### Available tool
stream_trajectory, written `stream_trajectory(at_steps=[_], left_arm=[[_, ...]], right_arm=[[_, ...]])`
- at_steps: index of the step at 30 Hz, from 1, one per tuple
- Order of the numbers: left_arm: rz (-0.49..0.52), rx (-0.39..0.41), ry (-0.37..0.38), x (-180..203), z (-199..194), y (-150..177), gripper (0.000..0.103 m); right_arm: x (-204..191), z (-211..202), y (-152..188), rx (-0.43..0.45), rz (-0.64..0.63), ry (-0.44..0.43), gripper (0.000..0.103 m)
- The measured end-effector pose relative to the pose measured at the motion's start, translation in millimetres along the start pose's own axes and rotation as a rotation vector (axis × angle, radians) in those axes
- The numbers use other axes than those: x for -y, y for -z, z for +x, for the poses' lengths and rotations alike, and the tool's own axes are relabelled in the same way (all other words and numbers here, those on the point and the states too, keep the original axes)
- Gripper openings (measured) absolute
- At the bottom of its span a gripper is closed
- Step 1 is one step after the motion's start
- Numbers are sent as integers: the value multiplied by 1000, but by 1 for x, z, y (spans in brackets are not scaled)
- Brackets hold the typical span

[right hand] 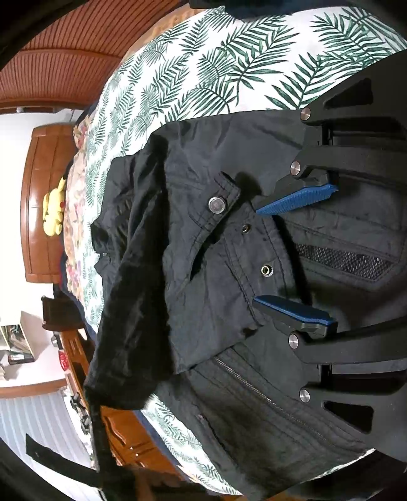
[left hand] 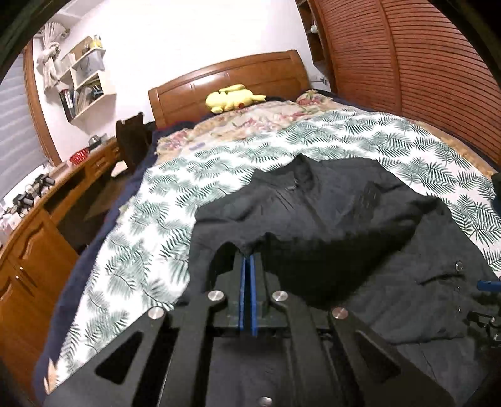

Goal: Fold large clothes

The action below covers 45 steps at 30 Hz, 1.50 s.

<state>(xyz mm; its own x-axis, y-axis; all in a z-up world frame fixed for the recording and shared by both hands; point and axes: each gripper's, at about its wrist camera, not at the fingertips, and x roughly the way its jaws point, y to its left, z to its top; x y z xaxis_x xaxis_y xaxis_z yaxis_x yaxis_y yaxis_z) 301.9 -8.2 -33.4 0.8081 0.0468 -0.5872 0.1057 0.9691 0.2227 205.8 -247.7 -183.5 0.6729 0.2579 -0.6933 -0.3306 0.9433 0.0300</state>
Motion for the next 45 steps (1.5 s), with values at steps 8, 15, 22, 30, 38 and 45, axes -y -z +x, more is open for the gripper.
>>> stream_trajectory(at_steps=[8, 15, 22, 30, 38, 45], left_arm=[[52, 11, 77, 8, -31, 30, 0], [80, -18, 166, 40, -63, 87, 0], [77, -66, 211, 52, -69, 112, 0], [4, -57, 222, 34, -90, 123, 2], [-58, -76, 204, -5, -104, 152, 14], [-148, -106, 159, -48, -107, 184, 23]], right_arm=[[4, -6, -7, 20, 6, -4, 54], [18, -15, -6, 36, 44, 5, 54], [12, -16, -7, 34, 30, 7, 54], [-8, -10, -22, 53, 12, -27, 54], [-51, 10, -31, 41, -63, -58, 54], [-92, 34, -39, 18, -125, -109, 54]])
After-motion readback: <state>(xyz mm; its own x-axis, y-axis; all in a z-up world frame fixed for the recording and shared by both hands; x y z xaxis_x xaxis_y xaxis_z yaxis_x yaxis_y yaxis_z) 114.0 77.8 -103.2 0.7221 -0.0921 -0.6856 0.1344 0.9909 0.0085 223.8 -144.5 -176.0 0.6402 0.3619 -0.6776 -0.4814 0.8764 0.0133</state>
